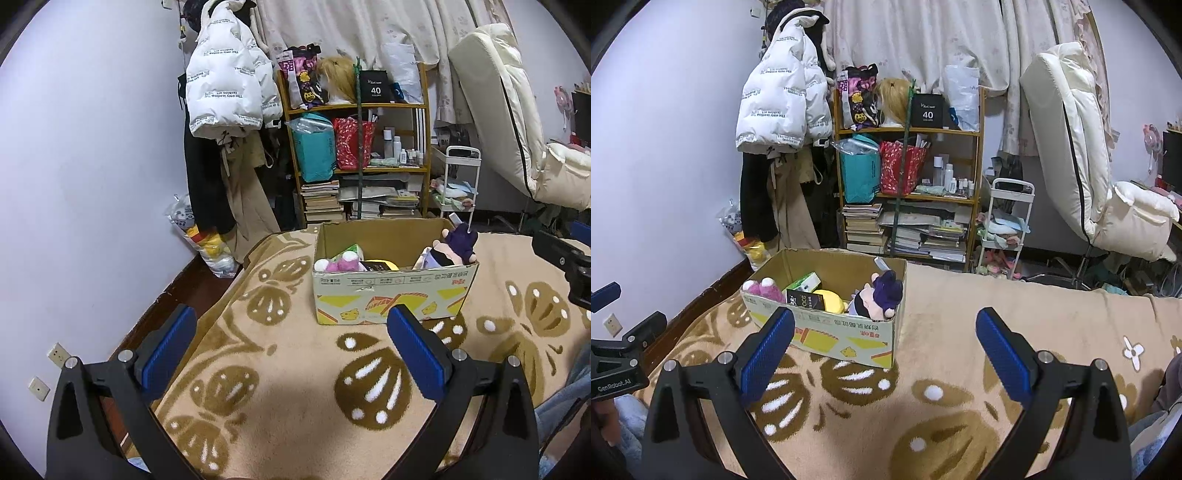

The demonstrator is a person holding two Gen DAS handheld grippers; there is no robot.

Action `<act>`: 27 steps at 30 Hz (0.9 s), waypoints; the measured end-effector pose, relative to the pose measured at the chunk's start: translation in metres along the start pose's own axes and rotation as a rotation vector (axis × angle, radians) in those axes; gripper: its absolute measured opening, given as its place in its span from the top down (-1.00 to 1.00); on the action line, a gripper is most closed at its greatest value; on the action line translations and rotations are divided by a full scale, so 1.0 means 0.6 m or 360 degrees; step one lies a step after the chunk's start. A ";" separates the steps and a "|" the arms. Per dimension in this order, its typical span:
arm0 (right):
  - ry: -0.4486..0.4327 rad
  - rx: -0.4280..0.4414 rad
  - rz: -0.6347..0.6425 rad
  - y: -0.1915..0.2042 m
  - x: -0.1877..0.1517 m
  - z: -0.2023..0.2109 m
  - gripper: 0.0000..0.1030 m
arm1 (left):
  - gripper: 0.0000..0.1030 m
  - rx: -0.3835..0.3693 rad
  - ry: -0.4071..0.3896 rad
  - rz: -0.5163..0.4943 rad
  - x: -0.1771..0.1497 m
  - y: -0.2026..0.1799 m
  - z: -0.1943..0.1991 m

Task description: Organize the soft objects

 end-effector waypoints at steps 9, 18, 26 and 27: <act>0.0019 0.0002 0.0008 0.002 -0.003 -0.006 -0.99 | -0.97 -0.0004 0.0003 0.0001 0.000 -0.002 0.000; 0.0017 -0.0002 0.0007 0.002 -0.004 -0.007 -0.99 | -0.97 0.0004 0.0011 0.0007 -0.001 0.000 -0.003; 0.0029 -0.0001 0.0007 0.005 -0.004 -0.010 -0.99 | -0.97 -0.0012 0.0022 0.0005 -0.004 0.001 -0.007; 0.0031 -0.0002 0.0008 0.005 -0.005 -0.011 -0.99 | -0.97 -0.0011 0.0022 0.0006 -0.004 0.002 -0.007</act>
Point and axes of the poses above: each gripper's, at about its wrist camera, not at the fingertips, and z roughly against the way its jaws point, y to its left, x to its top, the point moved 1 cm from there along -z, roughly the way its jaws point, and after that the axes turned 4 degrees about x, right-handed, at the moved point
